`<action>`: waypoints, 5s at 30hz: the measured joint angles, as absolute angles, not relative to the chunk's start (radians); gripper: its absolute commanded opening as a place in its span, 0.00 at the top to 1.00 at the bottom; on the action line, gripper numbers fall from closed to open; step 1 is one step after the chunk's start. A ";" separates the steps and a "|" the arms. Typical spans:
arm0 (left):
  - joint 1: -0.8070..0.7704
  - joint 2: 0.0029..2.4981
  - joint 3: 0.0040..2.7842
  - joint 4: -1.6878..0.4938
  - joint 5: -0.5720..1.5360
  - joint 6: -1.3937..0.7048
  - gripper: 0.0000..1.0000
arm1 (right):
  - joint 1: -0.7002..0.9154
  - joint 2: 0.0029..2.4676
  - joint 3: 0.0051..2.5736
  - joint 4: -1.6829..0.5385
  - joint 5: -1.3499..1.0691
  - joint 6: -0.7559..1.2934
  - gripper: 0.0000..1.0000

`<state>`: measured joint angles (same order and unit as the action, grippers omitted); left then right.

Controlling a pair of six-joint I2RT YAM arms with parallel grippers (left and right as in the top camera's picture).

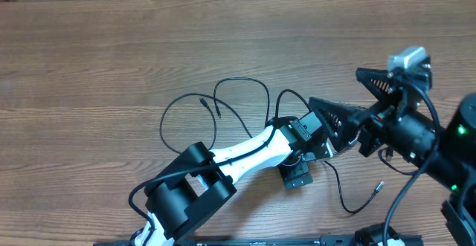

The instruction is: Untangle cables

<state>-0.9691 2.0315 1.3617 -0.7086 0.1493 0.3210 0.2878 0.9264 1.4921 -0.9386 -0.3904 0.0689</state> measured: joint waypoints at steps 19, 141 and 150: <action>-0.857 2.031 1.485 -0.842 -0.127 0.170 0.96 | 0.288 0.926 1.492 -0.998 -0.201 0.032 0.00; -0.513 1.463 2.238 -1.483 -0.015 -0.113 0.89 | 0.290 1.962 2.352 -1.183 -0.204 0.636 0.96; -0.513 1.572 2.239 -1.412 -0.113 -0.087 0.63 | 0.290 1.962 2.733 -1.415 -0.284 0.557 0.96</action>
